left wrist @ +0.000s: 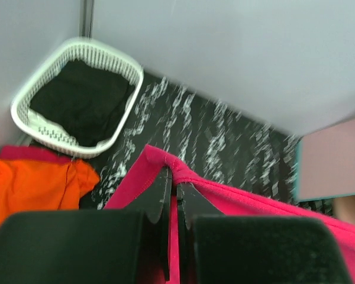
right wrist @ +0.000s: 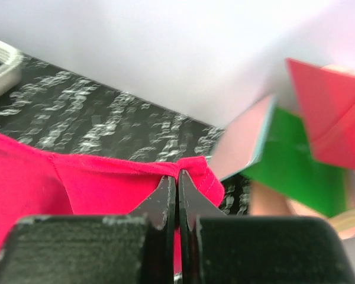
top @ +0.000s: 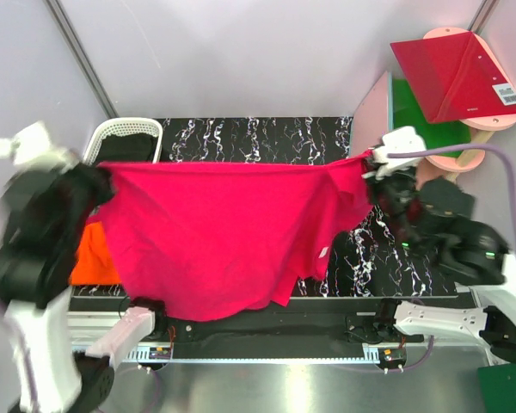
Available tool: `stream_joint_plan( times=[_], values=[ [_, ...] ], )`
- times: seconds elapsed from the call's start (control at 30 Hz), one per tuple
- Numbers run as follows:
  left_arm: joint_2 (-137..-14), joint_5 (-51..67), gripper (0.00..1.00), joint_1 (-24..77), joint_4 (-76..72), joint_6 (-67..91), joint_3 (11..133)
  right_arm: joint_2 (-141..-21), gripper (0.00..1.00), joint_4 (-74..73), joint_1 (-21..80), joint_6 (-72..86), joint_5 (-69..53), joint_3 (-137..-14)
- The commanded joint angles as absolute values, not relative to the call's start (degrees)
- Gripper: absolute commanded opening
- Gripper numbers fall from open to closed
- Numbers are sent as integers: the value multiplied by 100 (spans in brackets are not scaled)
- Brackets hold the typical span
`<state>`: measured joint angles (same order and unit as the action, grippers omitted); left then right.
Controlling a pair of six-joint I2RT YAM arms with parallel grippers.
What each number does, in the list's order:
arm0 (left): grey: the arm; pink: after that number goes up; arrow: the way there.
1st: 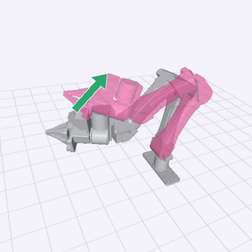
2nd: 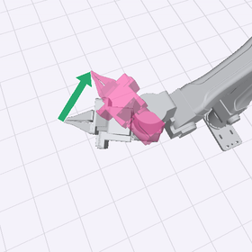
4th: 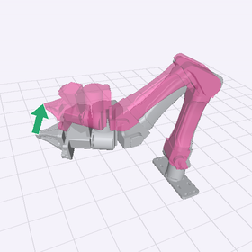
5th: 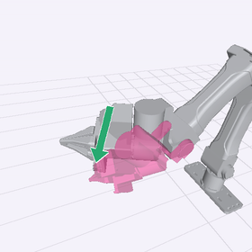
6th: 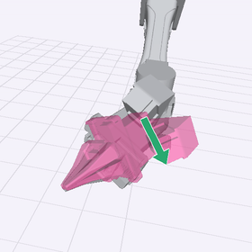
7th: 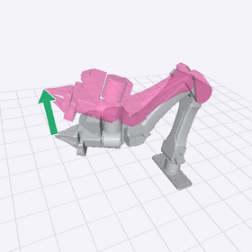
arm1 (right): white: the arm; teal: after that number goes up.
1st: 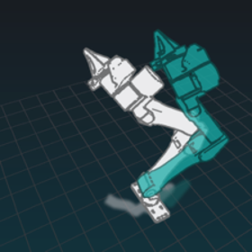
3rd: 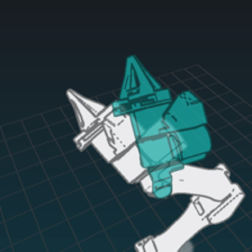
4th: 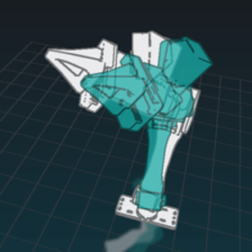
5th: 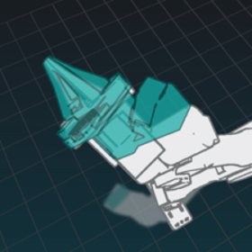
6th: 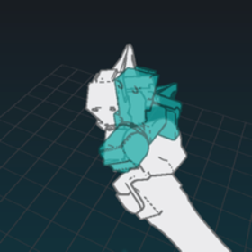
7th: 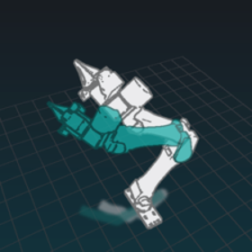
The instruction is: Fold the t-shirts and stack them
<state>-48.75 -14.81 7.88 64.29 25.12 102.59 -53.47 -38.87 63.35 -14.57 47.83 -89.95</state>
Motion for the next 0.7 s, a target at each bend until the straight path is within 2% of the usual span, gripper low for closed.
stream_joint_plan(
  times=[0.0, 0.17, 0.37, 0.47, 0.67],
  values=[
    [-6149, -1362, 0, 773, 5546, 2408, 9669, -5579, 0, -1399, 5882, -2735, 5495, -8148],
    [-7214, -1415, 0, 668, 5423, 2364, 9799, -6195, 0, -1415, 4607, -1558, 4485, -7744],
    [-8576, -1178, 0, 387, 5327, 2382, 10230, -7732, 0, -1556, 3078, -309, 2648, -7971],
    [-9462, -1309, 0, 325, 5283, 2321, 10633, -8681, 0, -1573, 2436, 113, 1603, -8436],
    [-11219, -1336, 0, 176, 5518, 2180, 11879, -10729, 0, -1705, 1882, 97, 985, -9965]
  ],
)
